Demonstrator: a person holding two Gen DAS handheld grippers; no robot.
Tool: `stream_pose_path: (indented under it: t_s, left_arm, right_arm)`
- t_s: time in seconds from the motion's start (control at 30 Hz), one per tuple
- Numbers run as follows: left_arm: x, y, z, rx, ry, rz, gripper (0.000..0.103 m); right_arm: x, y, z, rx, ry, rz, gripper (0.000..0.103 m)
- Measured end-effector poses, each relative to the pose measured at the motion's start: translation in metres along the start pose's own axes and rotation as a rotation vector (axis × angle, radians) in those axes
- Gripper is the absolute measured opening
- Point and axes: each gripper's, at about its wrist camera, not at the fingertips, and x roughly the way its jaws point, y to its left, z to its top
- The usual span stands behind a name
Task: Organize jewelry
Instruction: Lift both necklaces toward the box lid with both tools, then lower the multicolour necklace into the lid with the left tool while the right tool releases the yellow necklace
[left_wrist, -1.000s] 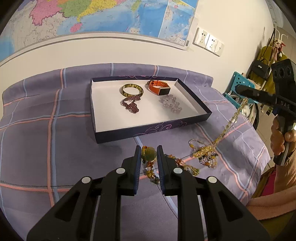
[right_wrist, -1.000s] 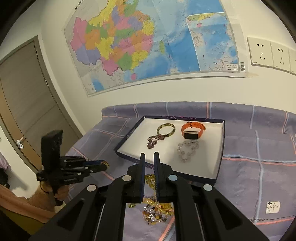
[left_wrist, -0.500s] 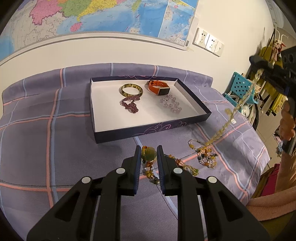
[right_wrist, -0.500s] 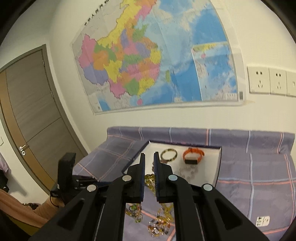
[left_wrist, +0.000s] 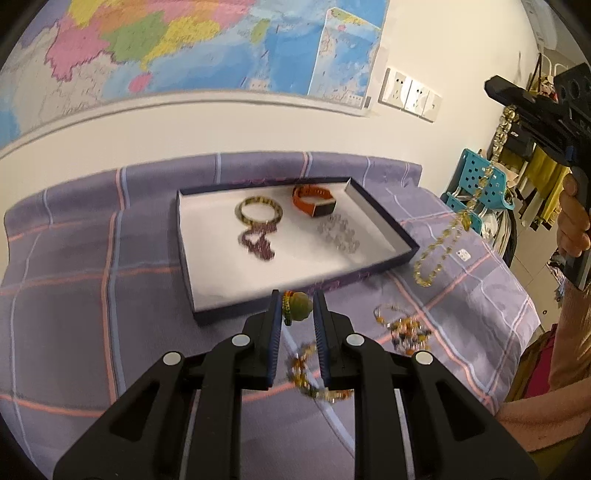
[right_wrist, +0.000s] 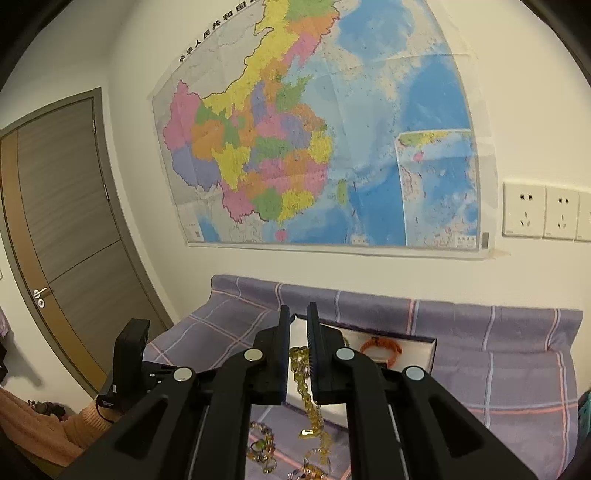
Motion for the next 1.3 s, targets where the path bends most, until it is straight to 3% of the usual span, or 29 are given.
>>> stream_pose_path:
  t_s: [0.43,0.8,1.3]
  left_arm:
    - [0.036,0.005,0.046,0.036,-0.001,0.035,0.018]
    - [0.084,0.017,0.060,0.027,0.069,0.077,0.017]
    - [0.136,0.033,0.050,-0.006,0.186,0.095,0.018]
  right_arm:
    - [0.049,-0.013,0.023,-0.022,0.024,-0.051,0.007]
    - [0.095,-0.033,0.018,0.016,0.074,-0.059,0.007]
    - [0.139,-0.071,-0.026,0.082,0.216,-0.101,0.007]
